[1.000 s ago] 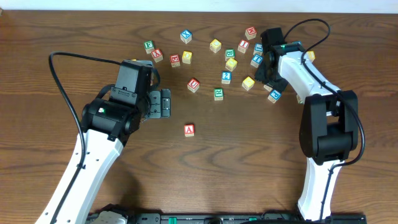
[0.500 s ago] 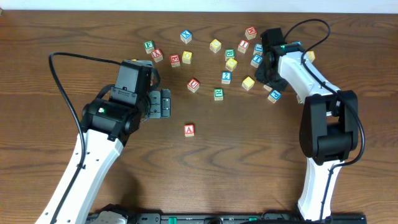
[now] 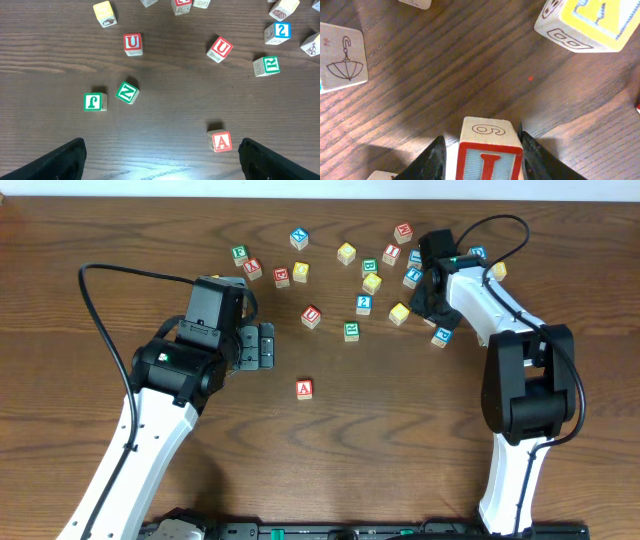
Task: Spell out AI2
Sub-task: 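Lower the right gripper and close it on the I block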
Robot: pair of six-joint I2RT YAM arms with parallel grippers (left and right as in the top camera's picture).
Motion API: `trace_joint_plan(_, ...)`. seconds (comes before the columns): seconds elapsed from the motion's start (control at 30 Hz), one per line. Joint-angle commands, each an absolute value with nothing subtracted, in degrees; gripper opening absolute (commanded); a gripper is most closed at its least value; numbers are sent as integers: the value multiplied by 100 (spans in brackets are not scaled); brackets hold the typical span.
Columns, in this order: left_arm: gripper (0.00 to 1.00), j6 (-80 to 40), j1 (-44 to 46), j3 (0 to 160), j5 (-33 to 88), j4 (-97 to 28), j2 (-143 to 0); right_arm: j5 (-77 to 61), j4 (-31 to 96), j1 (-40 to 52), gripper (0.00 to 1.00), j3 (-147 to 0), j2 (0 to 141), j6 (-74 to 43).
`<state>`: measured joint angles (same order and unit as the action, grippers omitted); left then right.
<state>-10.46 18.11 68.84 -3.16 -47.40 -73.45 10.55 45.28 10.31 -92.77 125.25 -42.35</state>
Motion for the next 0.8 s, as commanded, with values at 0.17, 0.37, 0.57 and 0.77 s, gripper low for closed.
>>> trace_joint_plan(0.17,96,-1007,1789,6851,-390,-4755,-7363,1186,4407,1015,41,-9225,12604,-4281)
trace_joint_plan(0.37,96,-1007,1789,6851,-392,-4755,-7363,1188,4344,1011,38,-9225,12604,-4281)
trace_joint_plan(0.57,96,-1007,1789,6851,-390,-4777,-7363,1186,4329,1011,29,-9225,12602,-4281)
trace_joint_plan(0.77,95,-1007,1789,6851,-392,-4779,-7363,1184,4333,1011,26,-9225,12602,-4281)
